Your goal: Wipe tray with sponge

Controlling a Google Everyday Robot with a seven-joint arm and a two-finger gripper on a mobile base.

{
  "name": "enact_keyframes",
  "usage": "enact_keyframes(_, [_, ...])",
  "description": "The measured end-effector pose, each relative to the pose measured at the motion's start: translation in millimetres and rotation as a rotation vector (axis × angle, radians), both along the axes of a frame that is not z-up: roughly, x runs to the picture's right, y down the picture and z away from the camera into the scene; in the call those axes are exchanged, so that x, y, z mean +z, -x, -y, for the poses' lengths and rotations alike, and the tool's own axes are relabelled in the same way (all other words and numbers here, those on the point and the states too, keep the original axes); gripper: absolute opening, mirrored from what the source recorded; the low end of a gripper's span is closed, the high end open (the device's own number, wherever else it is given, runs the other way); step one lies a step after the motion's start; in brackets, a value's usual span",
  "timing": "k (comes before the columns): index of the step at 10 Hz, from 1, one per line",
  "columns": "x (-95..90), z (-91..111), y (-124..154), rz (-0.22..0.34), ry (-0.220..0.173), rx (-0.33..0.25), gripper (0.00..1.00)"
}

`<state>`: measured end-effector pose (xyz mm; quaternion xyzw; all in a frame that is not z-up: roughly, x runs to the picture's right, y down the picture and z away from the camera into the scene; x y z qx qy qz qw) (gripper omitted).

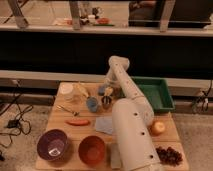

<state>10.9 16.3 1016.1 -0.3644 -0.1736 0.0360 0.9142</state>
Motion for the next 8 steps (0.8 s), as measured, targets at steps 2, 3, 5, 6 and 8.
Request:
enact_keyframes(2, [0.2, -0.1, 0.2, 0.001, 0.0, 0.0, 0.57])
enact_keyframes(3, [2.2, -1.2, -0.4, 0.0, 0.006, 0.009, 0.47])
enact_keyframes(5, [7.7, -4.5, -0.5, 0.009, 0.021, 0.038, 0.26])
enact_keyframes(6, [8.6, -4.1, -1.5, 0.006, 0.02, 0.04, 0.16])
enact_keyframes(8, [8.8, -4.1, -1.8, 0.005, 0.019, 0.038, 0.0])
